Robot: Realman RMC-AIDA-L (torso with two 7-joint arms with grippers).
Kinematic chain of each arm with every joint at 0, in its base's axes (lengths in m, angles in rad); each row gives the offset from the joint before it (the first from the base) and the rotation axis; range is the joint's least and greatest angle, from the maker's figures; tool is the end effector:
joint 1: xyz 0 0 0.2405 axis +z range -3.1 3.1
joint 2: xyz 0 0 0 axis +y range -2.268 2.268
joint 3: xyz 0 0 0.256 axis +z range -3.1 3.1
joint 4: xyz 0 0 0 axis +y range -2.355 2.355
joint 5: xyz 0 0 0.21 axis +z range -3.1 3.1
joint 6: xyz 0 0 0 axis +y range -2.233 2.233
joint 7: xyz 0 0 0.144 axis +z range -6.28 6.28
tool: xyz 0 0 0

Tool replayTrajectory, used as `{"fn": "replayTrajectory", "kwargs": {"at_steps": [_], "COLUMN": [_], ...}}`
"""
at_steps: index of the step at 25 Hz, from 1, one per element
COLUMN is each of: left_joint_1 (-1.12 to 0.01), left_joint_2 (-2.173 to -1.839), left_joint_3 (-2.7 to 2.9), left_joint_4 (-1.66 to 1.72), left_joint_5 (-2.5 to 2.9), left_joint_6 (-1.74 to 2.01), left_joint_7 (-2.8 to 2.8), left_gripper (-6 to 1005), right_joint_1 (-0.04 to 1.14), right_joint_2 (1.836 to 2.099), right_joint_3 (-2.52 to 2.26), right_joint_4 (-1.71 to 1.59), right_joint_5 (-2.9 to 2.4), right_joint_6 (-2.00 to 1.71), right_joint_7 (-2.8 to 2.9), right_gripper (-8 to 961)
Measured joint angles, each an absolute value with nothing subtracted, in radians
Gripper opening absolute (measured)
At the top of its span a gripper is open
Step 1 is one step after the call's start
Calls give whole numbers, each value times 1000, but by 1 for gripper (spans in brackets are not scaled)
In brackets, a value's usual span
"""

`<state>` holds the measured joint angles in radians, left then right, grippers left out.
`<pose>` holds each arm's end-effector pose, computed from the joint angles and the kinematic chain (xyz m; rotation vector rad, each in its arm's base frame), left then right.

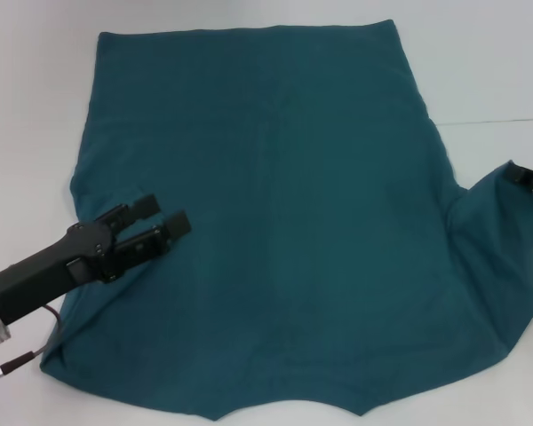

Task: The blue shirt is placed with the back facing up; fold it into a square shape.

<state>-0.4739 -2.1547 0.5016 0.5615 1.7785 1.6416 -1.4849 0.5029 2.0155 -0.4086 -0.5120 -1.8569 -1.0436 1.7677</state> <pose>-0.2551 0.3133 0.0005 -2.3765 -0.9418 -1.2632 0.3568 0.3702 0.0635 -1.7566 1.3632 0.8276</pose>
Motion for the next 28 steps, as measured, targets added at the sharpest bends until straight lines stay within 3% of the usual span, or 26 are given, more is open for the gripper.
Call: {"fn": "replayTrajectory", "kwargs": {"at_steps": [9,20,28], "left_joint_1": [-474,-473,-468], "left_joint_2": [-2157,-2157,-2158], "left_joint_3": [502,502,502], "left_joint_4": [561,558,556], "left_joint_5": [1775,1775,1775], "left_joint_6": [1641,1619,1611], "left_joint_7": [-1485,-1486,-1482], "left_gripper": [952,950,946], "right_joint_1": [584,650,648], "right_joint_2": [2013,2075,2050], "right_joint_3": [-451,-742,-734], "right_joint_4": [-506,-514,-517], "right_joint_5": [-1867,-1868,-1861], "right_joint_6": [-1110,-1053,-1061], "right_joint_7": [1808,1822,1854], "right_gripper": [54,67,413]}}
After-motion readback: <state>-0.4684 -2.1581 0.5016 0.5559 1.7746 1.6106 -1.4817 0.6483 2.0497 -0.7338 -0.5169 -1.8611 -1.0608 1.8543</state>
